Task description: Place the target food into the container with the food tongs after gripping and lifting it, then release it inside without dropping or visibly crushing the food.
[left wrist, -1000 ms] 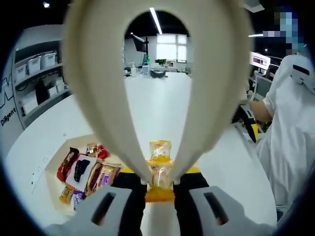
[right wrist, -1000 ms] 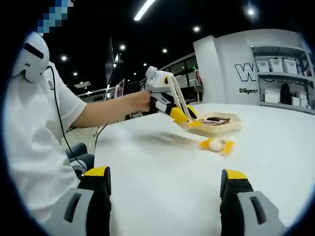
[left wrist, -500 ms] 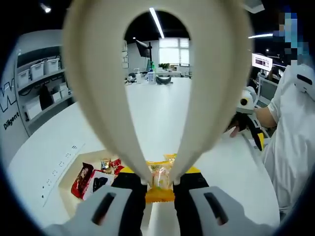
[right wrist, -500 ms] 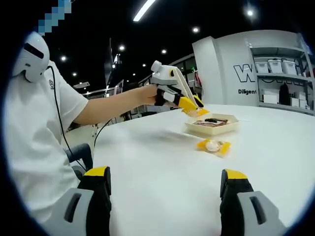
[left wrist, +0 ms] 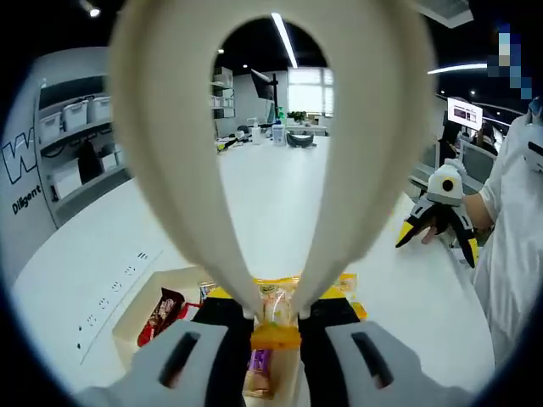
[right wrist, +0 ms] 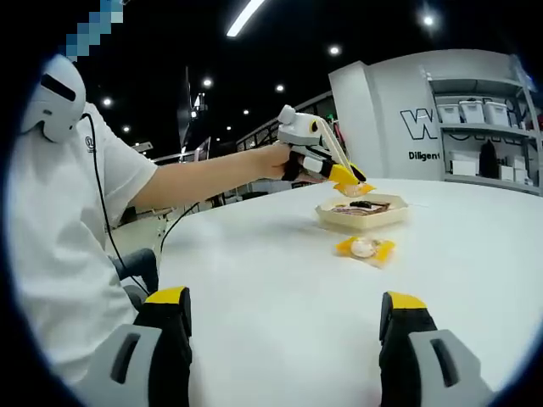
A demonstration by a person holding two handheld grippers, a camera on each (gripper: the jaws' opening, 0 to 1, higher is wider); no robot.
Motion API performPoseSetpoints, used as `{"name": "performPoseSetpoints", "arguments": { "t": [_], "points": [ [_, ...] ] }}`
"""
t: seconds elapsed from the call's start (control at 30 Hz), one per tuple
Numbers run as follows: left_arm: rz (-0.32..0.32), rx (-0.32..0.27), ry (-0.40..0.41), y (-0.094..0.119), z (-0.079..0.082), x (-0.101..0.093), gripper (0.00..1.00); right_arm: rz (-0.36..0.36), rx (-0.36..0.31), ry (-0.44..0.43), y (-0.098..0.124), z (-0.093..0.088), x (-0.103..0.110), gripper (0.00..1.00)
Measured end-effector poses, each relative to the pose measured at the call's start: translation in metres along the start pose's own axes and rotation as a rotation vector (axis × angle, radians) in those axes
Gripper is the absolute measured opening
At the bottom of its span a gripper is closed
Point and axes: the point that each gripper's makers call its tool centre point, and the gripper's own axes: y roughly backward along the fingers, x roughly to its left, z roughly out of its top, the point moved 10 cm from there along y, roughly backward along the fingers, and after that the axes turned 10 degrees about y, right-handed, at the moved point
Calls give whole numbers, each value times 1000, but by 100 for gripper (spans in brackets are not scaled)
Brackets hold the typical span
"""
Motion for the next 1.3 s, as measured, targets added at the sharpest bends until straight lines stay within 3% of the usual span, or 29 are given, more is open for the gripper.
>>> {"name": "performPoseSetpoints", "arguments": {
  "t": [0.4, 0.83, 1.3],
  "points": [
    [36, -16, 36, -25, 4, 29, 18, -16, 5, -4, 6, 1, -3, 92],
    [67, -12, 43, -48, 8, 44, 19, -36, 13, -14, 12, -2, -7, 92],
    [66, 7, 48, -58, 4, 47, 22, -44, 18, -18, 15, -3, -10, 92]
  ]
}}
